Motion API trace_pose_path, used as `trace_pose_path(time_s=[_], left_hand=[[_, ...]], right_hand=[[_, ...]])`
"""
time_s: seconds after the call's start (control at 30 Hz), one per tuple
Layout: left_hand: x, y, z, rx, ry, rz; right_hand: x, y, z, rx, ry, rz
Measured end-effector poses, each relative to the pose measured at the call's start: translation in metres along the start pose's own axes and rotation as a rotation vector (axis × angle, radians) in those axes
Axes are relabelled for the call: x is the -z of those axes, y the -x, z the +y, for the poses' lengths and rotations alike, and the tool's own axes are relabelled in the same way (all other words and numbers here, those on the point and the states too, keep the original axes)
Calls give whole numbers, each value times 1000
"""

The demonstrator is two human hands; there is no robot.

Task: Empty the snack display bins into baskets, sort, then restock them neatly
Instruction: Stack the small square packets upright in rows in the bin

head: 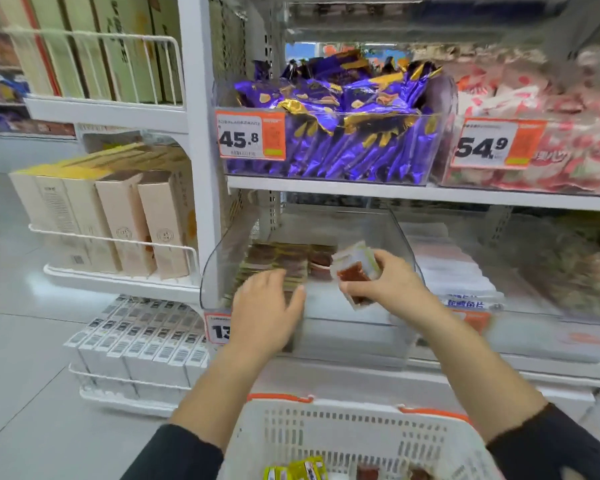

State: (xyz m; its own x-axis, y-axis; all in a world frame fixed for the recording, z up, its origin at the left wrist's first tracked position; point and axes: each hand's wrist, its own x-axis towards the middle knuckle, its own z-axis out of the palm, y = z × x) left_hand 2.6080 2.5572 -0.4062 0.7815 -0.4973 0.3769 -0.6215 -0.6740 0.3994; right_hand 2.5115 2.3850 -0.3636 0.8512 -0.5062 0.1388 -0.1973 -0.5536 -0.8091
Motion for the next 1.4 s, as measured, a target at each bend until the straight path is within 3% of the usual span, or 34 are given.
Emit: trace_pose_path(time_s=[0.07, 0.17, 0.33, 0.47, 0.57, 0.67, 0.8, 1.17, 1.4], left_hand=[[-3, -15, -16, 1, -200, -147], [-7, -29, -33, -4, -225, -273], [-12, -38, -38, 23, -214, -484], [-11, -39, -39, 31, -210, -501], [-10, -39, -38, 31, -212, -500], [-12, -39, -37, 24, -207, -492], [-11, -38, -38, 14, -195, -469], [-11, -36, -37, 8, -189, -427], [-12, -37, -37, 3, -198, -408]], right_hand=[[-3, -33, 2, 20, 358, -95], [-21, -77, 11, 20, 674, -298], [-57, -131, 29, -69, 749, -458], [-70, -154, 42, -87, 734, -440], [-67, -157, 52, -118, 808, -333], [-60, -155, 60, -230, 629, -217], [-60, -158, 65, -388, 382, -183], [-78, -163, 68, -459, 22, -141], [-81, -160, 67, -405, -218, -230]])
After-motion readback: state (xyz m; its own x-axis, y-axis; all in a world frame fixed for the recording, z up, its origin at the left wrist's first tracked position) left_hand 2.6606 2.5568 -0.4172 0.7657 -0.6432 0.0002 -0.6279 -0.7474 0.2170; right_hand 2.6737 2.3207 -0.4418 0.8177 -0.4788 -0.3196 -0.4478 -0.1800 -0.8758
